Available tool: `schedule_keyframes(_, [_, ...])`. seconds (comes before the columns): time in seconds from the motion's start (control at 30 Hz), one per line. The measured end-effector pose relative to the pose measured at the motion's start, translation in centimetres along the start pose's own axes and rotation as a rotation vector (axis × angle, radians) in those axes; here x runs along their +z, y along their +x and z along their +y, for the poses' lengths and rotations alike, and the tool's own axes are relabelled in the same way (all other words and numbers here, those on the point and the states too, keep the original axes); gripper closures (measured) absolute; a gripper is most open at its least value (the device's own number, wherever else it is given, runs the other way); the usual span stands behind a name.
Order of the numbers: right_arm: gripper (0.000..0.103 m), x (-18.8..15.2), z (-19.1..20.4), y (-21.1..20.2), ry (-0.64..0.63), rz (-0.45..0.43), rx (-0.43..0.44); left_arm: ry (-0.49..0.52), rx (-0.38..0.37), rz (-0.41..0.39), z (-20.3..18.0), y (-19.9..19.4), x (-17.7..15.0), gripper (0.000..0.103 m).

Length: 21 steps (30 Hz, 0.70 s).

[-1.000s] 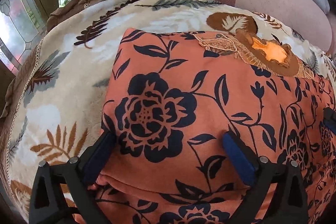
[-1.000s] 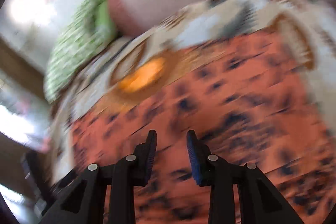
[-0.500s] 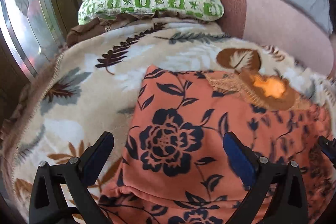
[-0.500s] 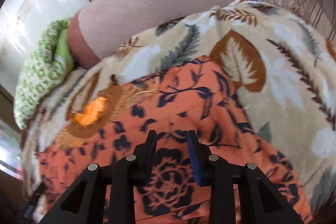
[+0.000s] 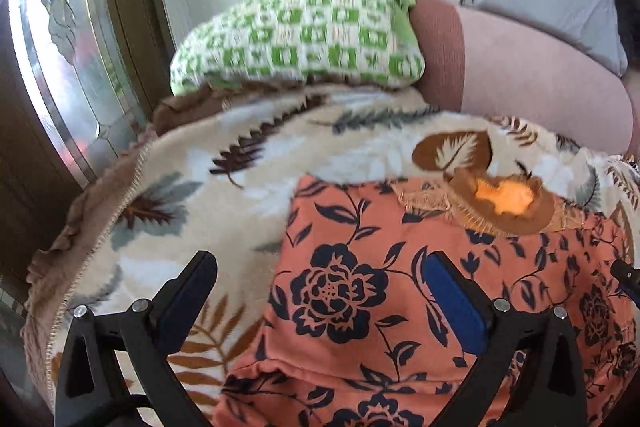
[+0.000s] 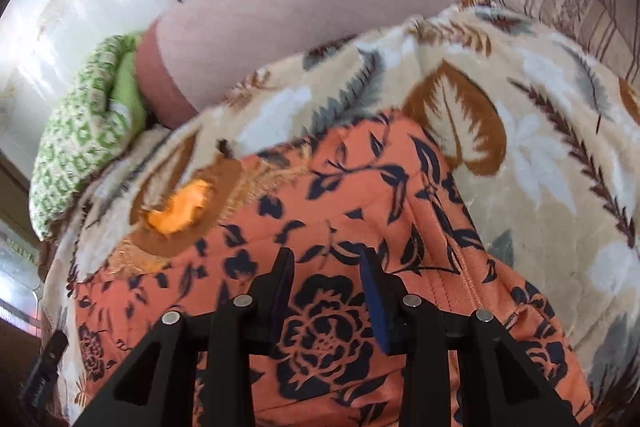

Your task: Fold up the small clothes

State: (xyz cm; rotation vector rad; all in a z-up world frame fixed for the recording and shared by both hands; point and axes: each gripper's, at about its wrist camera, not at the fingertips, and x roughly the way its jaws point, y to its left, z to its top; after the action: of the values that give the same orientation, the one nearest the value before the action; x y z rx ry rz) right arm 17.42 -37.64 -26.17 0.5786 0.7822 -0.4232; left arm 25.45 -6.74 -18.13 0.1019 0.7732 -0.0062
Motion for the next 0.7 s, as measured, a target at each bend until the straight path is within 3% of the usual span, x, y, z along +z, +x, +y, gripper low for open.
schedule_keyframes(0.3, [0.063,-0.2,2.3,-7.0,-0.086,-0.106,0.094,-0.001,-0.033,-0.068,0.8,-6.9,-0.4,0.000])
schedule_keyframes(0.33, [0.049,-0.1,2.4,-8.3,-0.108,-0.120,0.095,-0.008,-0.038,-0.075,1.0,-7.7,-0.5,0.000])
schedule_keyframes(0.4, [0.041,0.1,2.3,-10.2,-0.131,-0.150,0.096,-0.017,-0.045,-0.086,1.1,-9.4,-0.6,0.000])
schedule_keyframes(0.7, [0.041,1.1,-1.1,-20.5,-0.155,-0.275,0.086,0.022,-0.035,-0.135,1.2,-15.9,-0.7,0.000])
